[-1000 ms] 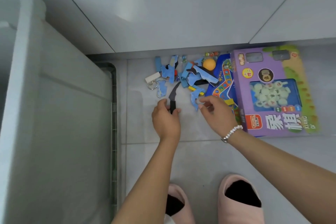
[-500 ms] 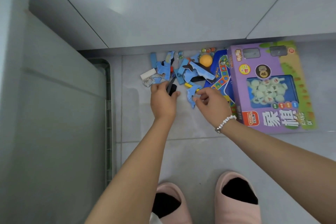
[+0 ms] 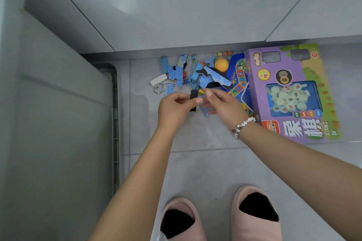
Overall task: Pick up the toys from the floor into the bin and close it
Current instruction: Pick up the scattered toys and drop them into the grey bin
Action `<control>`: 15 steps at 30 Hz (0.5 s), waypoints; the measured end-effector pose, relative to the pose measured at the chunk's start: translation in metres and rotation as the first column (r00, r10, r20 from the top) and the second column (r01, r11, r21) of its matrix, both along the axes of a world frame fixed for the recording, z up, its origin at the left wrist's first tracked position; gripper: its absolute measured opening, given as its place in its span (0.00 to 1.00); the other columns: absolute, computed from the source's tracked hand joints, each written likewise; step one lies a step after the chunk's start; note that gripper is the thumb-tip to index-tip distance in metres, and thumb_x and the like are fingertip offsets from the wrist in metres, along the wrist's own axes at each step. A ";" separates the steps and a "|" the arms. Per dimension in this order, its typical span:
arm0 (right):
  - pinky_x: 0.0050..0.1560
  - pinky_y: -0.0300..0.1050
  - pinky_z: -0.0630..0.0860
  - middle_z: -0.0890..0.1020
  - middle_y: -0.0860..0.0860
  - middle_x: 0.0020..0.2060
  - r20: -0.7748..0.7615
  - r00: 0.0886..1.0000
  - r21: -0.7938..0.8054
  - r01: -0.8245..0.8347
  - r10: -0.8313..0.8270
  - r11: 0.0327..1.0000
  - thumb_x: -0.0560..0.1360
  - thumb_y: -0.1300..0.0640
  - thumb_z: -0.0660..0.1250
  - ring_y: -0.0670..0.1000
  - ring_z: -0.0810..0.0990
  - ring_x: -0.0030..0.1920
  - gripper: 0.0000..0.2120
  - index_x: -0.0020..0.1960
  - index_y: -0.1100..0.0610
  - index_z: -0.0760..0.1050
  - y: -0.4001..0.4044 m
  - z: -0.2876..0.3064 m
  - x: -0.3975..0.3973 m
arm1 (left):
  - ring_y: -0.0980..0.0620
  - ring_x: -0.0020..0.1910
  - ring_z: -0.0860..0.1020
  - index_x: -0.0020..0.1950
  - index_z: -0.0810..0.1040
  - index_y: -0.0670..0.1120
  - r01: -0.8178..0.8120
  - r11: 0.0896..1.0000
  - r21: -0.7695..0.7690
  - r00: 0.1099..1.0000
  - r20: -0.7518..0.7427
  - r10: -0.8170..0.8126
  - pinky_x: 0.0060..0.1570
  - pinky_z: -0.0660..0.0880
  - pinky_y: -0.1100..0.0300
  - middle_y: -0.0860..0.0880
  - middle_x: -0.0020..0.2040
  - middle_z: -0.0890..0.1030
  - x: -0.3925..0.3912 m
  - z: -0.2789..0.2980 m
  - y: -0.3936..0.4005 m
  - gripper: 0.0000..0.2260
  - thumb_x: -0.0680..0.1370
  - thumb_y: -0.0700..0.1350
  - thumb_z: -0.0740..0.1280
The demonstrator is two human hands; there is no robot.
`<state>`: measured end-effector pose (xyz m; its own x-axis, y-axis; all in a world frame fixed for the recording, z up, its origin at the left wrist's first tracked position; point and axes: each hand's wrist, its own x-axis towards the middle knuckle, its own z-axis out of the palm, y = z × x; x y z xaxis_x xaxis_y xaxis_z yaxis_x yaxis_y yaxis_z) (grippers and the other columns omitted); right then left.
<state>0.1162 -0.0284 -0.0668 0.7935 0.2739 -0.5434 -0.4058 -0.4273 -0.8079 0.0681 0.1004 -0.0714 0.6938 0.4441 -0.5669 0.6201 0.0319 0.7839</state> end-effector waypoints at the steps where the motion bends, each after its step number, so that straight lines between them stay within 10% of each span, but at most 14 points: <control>1: 0.49 0.48 0.78 0.82 0.58 0.50 -0.053 0.999 0.025 0.010 -0.009 1.000 0.78 0.52 0.60 0.57 0.81 0.47 0.09 0.52 0.53 0.78 0.002 0.003 0.001 | 0.56 0.37 0.77 0.44 0.79 0.47 0.029 1.000 -0.003 1.000 0.006 -0.029 0.36 0.71 0.68 0.48 0.40 0.81 -0.002 0.003 -0.002 0.13 0.65 0.49 0.78; 8: 0.45 0.43 0.76 0.81 0.57 0.44 -0.176 0.983 0.053 -0.036 0.045 0.998 0.76 0.55 0.65 0.53 0.78 0.45 0.07 0.46 0.56 0.79 0.009 0.004 0.019 | 0.56 0.40 0.75 0.46 0.75 0.48 0.077 0.997 0.017 0.994 0.070 -0.078 0.42 0.72 0.63 0.51 0.42 0.77 -0.001 0.002 0.006 0.13 0.69 0.51 0.75; 15: 0.56 0.53 0.77 0.82 0.59 0.51 0.000 0.993 -0.141 -0.116 0.117 0.983 0.77 0.54 0.63 0.58 0.81 0.52 0.12 0.56 0.61 0.77 0.024 0.012 0.032 | 0.46 0.71 0.59 0.70 0.67 0.49 0.083 0.722 0.687 0.996 -0.024 -0.091 0.66 0.54 0.51 0.45 0.71 0.64 0.036 -0.033 0.036 0.27 0.75 0.59 0.65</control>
